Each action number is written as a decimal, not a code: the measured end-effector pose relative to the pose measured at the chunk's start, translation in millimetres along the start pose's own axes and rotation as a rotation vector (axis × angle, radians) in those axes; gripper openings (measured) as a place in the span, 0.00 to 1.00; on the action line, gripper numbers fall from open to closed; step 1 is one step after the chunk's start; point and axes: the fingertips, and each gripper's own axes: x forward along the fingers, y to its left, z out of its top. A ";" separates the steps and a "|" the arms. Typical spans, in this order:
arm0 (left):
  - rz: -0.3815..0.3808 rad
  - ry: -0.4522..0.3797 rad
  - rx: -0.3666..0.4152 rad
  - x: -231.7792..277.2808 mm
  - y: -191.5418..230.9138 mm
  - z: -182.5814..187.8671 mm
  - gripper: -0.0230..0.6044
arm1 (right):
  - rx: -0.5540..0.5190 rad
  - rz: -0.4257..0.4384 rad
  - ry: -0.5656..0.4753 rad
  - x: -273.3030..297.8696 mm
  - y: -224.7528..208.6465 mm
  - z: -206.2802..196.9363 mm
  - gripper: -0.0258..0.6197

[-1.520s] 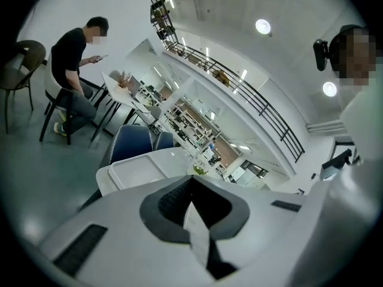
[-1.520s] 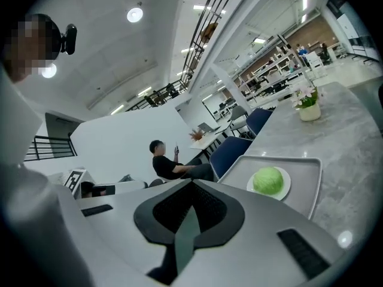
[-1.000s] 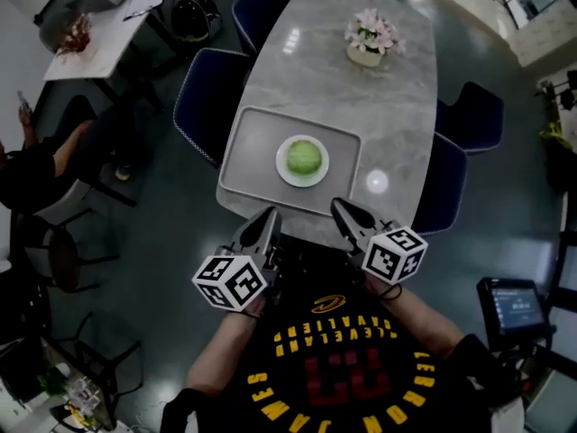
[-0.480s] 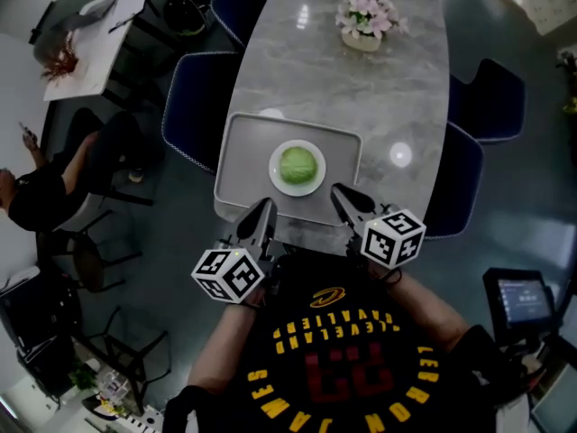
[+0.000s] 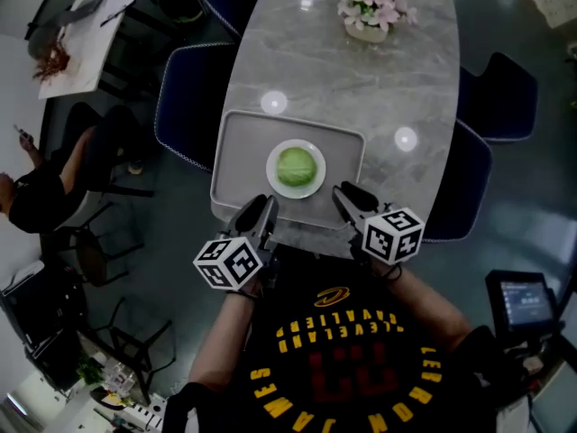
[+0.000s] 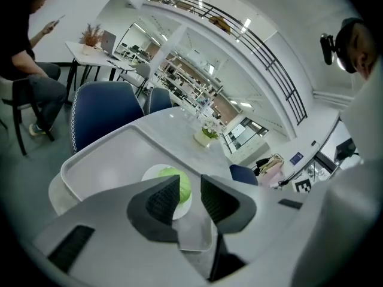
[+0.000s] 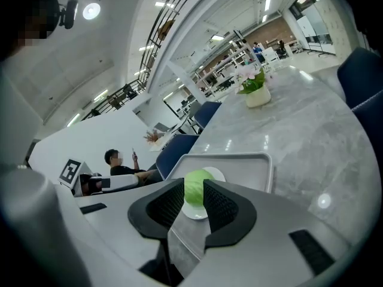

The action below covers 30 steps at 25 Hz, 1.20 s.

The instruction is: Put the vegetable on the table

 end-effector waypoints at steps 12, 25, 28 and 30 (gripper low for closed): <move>0.060 0.267 0.021 61.3 80.7 -22.9 0.19 | 0.052 -0.114 0.102 45.3 -27.2 -26.4 0.17; 0.103 0.373 -0.004 92.8 115.9 -40.5 0.19 | 0.166 -0.202 0.154 78.7 -64.2 -55.7 0.17; 0.092 0.388 0.009 88.9 115.1 -40.0 0.19 | 0.183 -0.201 0.170 84.6 -57.6 -60.1 0.17; 0.081 0.398 0.027 84.7 113.6 -40.0 0.19 | 0.200 -0.204 0.184 86.0 -54.7 -63.9 0.17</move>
